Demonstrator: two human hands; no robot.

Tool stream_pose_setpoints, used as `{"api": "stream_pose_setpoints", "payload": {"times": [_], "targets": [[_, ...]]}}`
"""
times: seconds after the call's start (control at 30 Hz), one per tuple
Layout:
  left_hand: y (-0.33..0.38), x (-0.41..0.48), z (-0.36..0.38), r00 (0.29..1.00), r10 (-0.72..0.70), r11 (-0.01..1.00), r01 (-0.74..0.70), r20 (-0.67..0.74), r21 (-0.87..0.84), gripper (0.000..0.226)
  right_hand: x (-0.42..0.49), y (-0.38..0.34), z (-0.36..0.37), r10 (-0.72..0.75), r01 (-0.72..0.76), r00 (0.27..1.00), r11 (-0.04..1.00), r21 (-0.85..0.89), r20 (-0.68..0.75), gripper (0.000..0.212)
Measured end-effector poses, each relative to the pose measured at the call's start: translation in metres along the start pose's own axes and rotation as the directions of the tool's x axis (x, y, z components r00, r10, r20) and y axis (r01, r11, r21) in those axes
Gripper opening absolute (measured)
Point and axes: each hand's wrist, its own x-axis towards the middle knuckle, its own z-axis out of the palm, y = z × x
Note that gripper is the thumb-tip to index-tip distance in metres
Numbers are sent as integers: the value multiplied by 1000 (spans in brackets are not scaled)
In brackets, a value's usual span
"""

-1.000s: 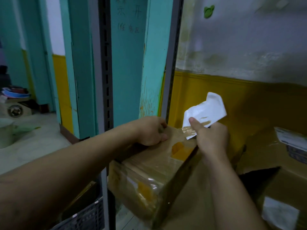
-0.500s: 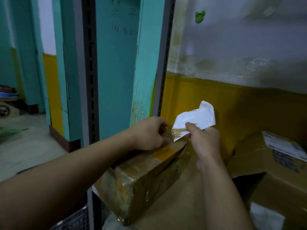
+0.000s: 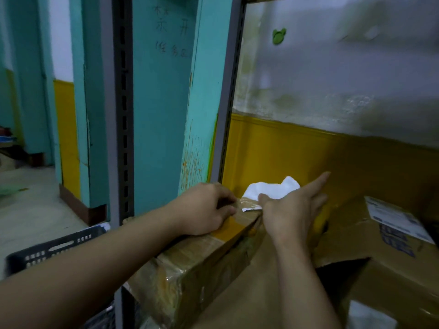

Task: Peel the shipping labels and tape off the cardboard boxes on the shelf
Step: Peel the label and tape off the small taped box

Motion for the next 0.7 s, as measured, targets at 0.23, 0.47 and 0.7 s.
{"api": "stream_pose_setpoints", "payload": {"times": [0.23, 0.47, 0.7], "targets": [[-3, 6, 4, 998, 52, 991, -56, 35, 124, 33, 12, -17, -7, -187, 254, 957, 909, -329, 223, 42], [-22, 10, -5, 963, 161, 969, -195, 215, 150, 38, 30, -59, 3, -105, 343, 854, 851, -399, 510, 42], [-30, 7, -2, 949, 253, 955, -276, 190, 109, 43, 40, -52, 29, 171, 386, 679, 744, -545, 714, 56]]}}
